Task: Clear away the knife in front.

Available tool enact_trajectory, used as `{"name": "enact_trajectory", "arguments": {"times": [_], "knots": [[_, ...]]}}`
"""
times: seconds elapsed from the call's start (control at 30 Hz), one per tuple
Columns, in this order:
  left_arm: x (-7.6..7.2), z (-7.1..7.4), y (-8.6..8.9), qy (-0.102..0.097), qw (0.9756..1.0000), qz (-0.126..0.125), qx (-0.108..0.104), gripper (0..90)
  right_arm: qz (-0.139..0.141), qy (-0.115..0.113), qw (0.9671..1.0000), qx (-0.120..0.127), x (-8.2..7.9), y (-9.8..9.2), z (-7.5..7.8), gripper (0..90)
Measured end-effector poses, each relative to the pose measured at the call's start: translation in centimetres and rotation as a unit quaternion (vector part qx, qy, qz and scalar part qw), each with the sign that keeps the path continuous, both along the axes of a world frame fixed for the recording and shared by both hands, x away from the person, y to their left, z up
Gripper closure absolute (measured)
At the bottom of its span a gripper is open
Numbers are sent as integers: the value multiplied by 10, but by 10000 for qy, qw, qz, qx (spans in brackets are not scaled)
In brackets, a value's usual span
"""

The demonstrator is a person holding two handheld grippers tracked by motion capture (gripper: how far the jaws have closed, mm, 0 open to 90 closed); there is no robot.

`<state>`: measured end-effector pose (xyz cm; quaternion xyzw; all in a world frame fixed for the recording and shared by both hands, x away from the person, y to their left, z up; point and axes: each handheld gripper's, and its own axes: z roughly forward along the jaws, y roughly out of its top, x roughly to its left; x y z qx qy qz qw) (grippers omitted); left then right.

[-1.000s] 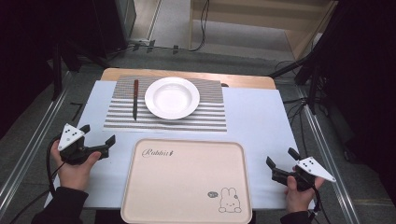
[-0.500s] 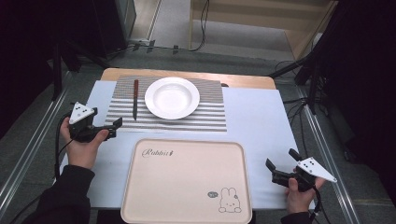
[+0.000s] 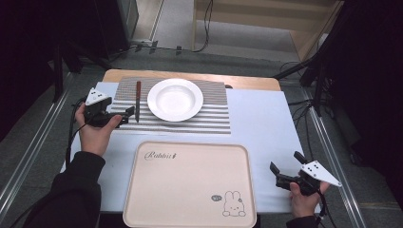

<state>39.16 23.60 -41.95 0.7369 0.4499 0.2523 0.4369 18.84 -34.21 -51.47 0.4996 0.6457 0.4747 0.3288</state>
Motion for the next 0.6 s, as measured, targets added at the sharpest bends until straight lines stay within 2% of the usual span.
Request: {"name": "enact_trajectory", "arguments": {"times": [0.1,0.23,0.3,0.33,0.47,0.6], "knots": [[10,-1,-4,133,9999,30,-39,86,-40,6,9999,112,0,-3,0,0],[22,-3,-11,269,9996,94,29,125,-12,8,9999,113,-1,-2,0,0],[28,-5,-15,404,9992,64,-2,132,5,10,10000,99,-1,-2,-1,0],[34,-7,-18,468,9988,90,84,133,8,9,9999,106,-1,-2,0,0],[43,-12,-23,612,9980,140,82,145,40,3,9999,121,-1,-2,0,0],[56,-19,-28,814,9962,194,221,174,101,23,9999,80,0,-1,-1,0]]}}
